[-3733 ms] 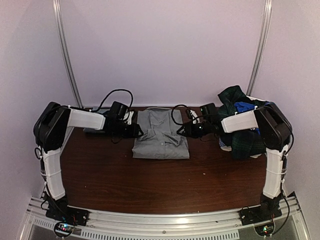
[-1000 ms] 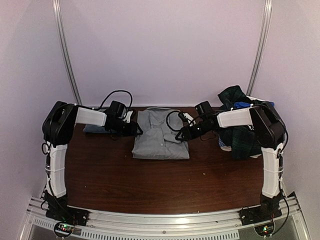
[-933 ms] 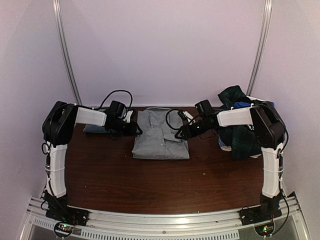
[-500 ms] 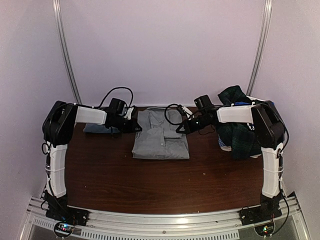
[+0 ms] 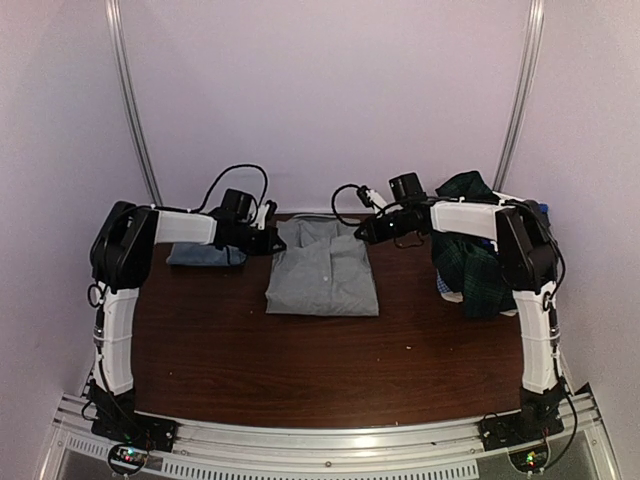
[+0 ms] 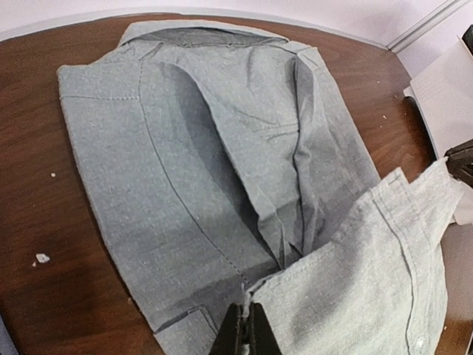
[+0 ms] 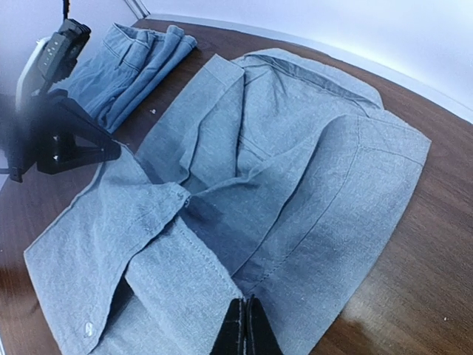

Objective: Fold and stack the mixed laundry pile
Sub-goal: Smooth out the 2/3-rectangle-folded shirt at the center of the board.

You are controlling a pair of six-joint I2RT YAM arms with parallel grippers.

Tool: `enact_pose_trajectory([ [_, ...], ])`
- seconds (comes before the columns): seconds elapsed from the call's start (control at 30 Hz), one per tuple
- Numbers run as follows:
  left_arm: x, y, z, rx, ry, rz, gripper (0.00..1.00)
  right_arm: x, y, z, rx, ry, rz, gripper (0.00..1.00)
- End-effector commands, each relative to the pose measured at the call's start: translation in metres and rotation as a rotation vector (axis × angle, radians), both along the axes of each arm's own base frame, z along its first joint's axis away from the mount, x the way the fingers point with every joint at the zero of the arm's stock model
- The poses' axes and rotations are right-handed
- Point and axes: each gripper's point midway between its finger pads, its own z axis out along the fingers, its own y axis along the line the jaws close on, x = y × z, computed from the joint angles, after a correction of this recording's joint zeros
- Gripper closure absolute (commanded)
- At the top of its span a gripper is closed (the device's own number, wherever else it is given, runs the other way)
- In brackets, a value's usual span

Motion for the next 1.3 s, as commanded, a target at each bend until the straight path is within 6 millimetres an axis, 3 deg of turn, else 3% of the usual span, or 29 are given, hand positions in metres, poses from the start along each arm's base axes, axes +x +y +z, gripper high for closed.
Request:
enact_pose_trajectory([
  [0.0, 0.023, -0.004, -0.008, 0.018, -0.078, 0.003, 1.0, 0.024, -0.007, -0.031, -0.062, -0.002, -0.053, 1.0],
  [0.3, 0.035, 0.007, -0.042, 0.103, -0.082, 0.051, 1.0, 0.042, -0.014, -0.084, -0.138, 0.017, -0.107, 1.0],
  [0.47, 0.042, 0.008, -0.046, 0.138, -0.072, 0.052, 1.0, 0.048, -0.021, -0.081, -0.165, -0.003, -0.152, 1.0],
  [0.5, 0.044, 0.008, -0.041, 0.143, -0.08, 0.047, 0.97, 0.049, -0.022, -0.074, -0.162, -0.012, -0.157, 0.9],
  [0.57, 0.046, 0.008, -0.017, 0.148, -0.104, 0.038, 0.8, 0.048, -0.022, -0.048, -0.143, -0.032, -0.16, 0.6],
  [0.67, 0.039, 0.01, 0.039, 0.111, -0.189, 0.037, 0.47, 0.038, -0.021, 0.008, -0.078, -0.076, -0.156, 0.42],
  [0.73, 0.028, 0.013, 0.075, 0.075, -0.243, 0.042, 0.35, 0.024, -0.019, 0.046, -0.012, -0.105, -0.139, 0.34],
  [0.83, -0.001, 0.016, 0.101, 0.01, -0.24, 0.023, 0.3, -0.007, -0.014, 0.088, 0.107, -0.089, -0.092, 0.31],
  [0.87, -0.014, 0.014, 0.103, -0.024, -0.224, 0.002, 0.3, -0.019, -0.01, 0.092, 0.143, -0.059, -0.065, 0.31],
  [1.1, -0.111, -0.002, 0.087, -0.202, -0.104, -0.17, 0.2, -0.113, 0.035, 0.072, 0.31, 0.148, 0.106, 0.29],
  [1.17, -0.137, -0.017, 0.09, -0.249, -0.081, -0.247, 0.08, -0.131, 0.044, 0.071, 0.375, 0.181, 0.137, 0.29],
  [1.27, -0.168, -0.039, 0.09, -0.259, -0.047, -0.337, 0.03, -0.15, 0.051, 0.059, 0.436, 0.268, 0.145, 0.29],
])
